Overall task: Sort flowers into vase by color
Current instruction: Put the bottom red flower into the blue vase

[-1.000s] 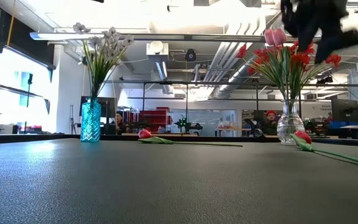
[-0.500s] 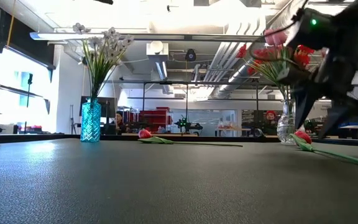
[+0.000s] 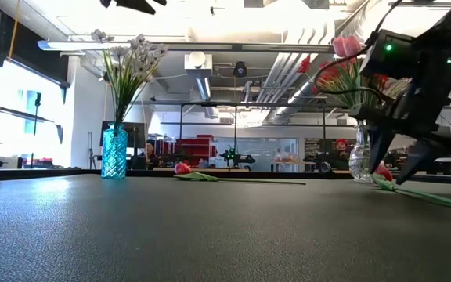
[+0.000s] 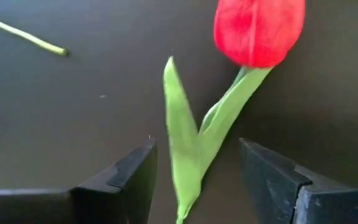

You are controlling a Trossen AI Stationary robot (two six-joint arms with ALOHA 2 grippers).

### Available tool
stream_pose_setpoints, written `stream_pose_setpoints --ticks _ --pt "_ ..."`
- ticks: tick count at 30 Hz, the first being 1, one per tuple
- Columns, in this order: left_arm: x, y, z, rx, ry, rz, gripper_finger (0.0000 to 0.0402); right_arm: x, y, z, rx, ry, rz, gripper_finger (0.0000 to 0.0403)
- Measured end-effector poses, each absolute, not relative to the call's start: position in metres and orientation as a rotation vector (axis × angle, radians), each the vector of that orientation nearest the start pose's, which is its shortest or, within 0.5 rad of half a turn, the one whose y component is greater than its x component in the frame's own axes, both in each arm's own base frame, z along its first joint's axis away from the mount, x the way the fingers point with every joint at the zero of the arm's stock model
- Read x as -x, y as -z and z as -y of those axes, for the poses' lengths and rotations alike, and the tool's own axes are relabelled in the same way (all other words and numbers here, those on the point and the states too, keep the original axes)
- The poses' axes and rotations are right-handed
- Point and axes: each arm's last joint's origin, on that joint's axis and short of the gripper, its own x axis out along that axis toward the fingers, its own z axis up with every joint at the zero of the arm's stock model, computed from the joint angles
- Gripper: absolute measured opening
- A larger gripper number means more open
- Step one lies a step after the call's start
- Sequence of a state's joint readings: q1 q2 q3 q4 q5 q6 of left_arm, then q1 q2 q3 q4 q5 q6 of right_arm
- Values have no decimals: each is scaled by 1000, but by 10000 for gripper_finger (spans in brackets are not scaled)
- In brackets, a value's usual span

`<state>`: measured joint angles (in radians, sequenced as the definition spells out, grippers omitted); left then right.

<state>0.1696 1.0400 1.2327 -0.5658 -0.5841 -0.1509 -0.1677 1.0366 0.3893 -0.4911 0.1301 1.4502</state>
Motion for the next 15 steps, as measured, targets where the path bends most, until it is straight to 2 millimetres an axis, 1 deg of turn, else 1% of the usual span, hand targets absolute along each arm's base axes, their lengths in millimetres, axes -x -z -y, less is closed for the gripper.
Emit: stream_pose_setpoints --ticks 4,7,10,15 --pt "-195 -404 -50 93 -777 -303 218 -154 -138 36 -1273 1070 -777 207" --pt "-196 -404 -50 97 -778 -294 218 -156 -134 40 -1261 1071 -819 197" --pt "-196 -406 -50 124 -782 -267 218 -157 -130 41 -1240 1073 -857 176" --pt "-197 -408 -50 187 -785 -222 218 -157 -129 41 -1226 1069 -870 130"
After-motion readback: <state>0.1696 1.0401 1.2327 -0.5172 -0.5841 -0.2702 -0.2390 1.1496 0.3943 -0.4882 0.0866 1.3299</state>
